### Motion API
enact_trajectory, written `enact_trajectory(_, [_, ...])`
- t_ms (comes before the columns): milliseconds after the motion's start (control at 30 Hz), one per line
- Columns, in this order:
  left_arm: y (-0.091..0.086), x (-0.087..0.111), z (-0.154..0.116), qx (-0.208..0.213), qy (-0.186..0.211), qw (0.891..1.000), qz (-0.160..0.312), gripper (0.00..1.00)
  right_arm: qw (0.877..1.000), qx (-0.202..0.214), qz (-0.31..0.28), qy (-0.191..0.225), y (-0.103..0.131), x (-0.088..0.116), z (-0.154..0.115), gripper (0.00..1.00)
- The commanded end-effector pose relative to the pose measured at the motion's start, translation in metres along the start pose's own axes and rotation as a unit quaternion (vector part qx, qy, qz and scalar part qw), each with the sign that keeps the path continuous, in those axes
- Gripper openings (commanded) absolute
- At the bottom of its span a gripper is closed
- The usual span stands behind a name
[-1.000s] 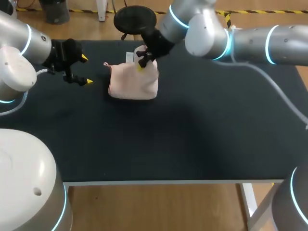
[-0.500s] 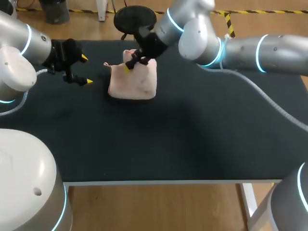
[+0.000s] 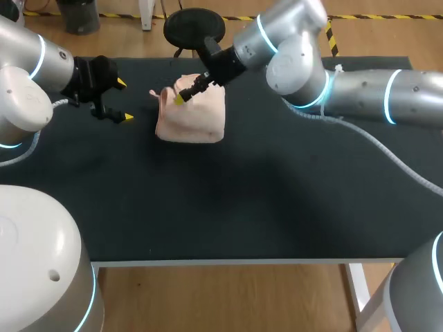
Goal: Fold the towel
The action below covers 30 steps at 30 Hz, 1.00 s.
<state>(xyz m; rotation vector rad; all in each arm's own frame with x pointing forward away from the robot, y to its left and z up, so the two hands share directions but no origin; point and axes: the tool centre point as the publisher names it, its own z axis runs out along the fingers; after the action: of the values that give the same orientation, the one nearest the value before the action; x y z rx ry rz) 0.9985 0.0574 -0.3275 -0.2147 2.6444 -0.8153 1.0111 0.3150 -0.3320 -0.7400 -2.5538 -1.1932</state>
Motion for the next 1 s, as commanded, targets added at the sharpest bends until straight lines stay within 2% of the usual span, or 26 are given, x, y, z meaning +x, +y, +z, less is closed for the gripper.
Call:
enact_trajectory(33, [0.002,0.001,0.000,0.004,-0.001,1.000,0.002,1.00,1.000,-0.021,-0.014,0.009,-0.006,0.007,-0.014,1.00])
enact_trajectory(233, [0.002,0.001,0.000,0.004,-0.001,1.000,0.002,1.00,1.000,-0.028,-0.003,-0.011,-0.011,-0.002,-0.018,1.00])
enact_trajectory(433, [0.002,0.001,0.000,0.004,-0.001,1.000,0.002,1.00,1.000,-0.019,0.014,0.000,-0.018,-0.024,-0.003,1.00])
enact_trajectory(467, [0.002,0.001,0.000,0.004,-0.001,1.000,0.002,1.00,1.000,-0.016,0.016,0.004,-0.018,-0.026,0.000,0.18])
enact_trajectory(500, [0.002,0.001,0.000,0.004,-0.001,1.000,0.002,1.00,1.000,-0.013,0.016,0.011,-0.018,-0.027,0.003,0.00])
enact_trajectory(733, [0.002,0.001,0.000,0.004,-0.001,1.000,0.002,1.00,0.999,0.013,0.002,0.032,-0.016,-0.025,0.027,0.00])
enact_trajectory(1000, [0.002,0.001,0.000,0.004,-0.001,1.000,0.002,1.00,0.997,0.045,-0.004,0.063,-0.023,-0.007,0.050,0.00])
